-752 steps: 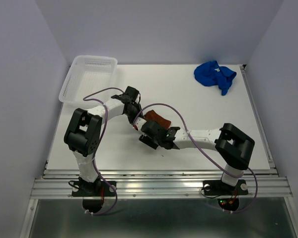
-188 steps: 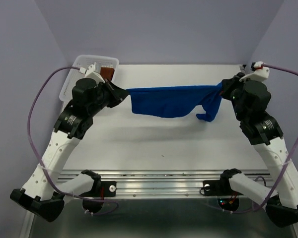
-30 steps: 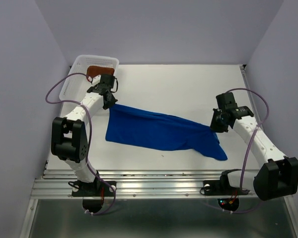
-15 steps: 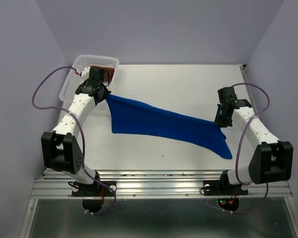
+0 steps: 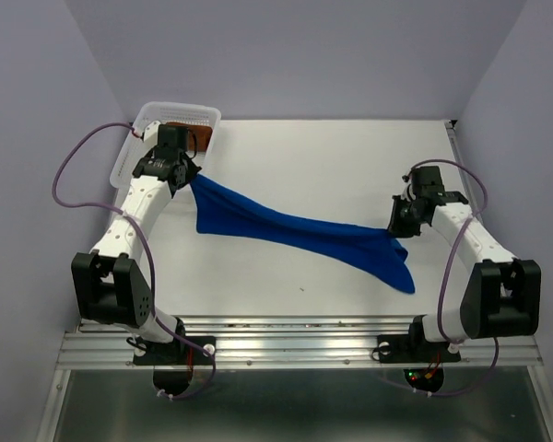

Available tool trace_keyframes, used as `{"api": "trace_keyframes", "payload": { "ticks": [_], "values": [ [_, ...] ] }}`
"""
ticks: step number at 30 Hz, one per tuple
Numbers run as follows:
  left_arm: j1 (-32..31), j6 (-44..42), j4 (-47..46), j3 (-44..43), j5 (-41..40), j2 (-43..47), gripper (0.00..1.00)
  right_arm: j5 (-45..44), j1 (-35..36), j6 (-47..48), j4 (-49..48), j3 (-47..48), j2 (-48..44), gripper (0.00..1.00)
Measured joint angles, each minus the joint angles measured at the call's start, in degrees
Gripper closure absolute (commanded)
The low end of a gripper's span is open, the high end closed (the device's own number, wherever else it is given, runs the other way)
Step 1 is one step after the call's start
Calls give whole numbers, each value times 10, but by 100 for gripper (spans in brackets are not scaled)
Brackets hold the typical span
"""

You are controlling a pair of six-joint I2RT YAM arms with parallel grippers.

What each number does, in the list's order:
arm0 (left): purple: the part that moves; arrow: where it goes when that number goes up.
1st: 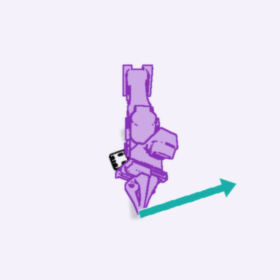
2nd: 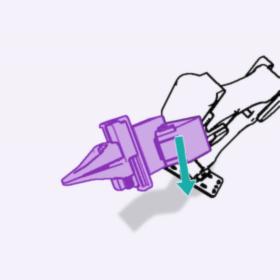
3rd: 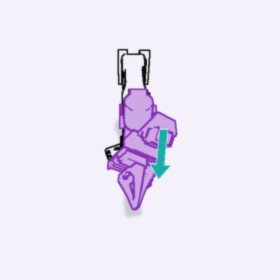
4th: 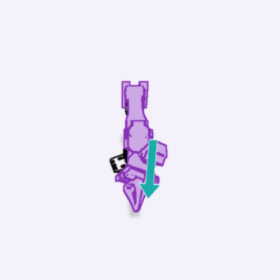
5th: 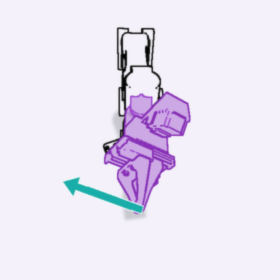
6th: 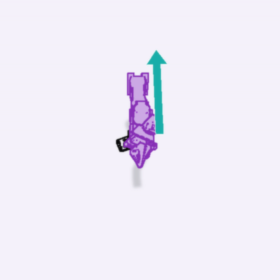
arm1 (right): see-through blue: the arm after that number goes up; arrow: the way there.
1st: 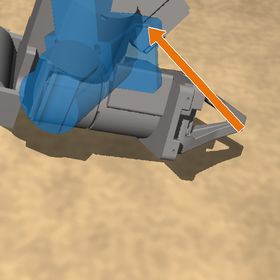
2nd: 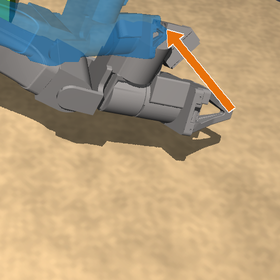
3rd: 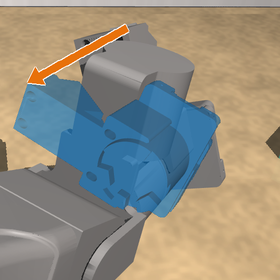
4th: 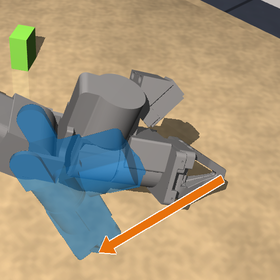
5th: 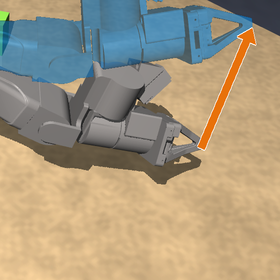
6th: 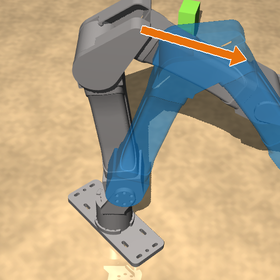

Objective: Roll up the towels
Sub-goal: Flatten the towel

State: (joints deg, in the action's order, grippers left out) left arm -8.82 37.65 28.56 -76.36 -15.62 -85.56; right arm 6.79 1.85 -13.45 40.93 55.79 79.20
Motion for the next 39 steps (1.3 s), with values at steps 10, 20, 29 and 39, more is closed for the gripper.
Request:
{"api": "trace_keyframes", "payload": {
  "ticks": [10,20,29,39],
  "values": [
    [0,-6,-40,14,51,-22,100,92,2,22,-71,-25,82,66],
    [-5,-8,-44,18,61,-42,100,83,10,27,-91,-33,86,59],
    [-5,-11,-43,18,57,-43,100,43,10,5,-93,-34,62,58],
    [-5,-14,-43,18,55,-44,100,37,10,-3,-93,-39,37,60]
  ]
}}
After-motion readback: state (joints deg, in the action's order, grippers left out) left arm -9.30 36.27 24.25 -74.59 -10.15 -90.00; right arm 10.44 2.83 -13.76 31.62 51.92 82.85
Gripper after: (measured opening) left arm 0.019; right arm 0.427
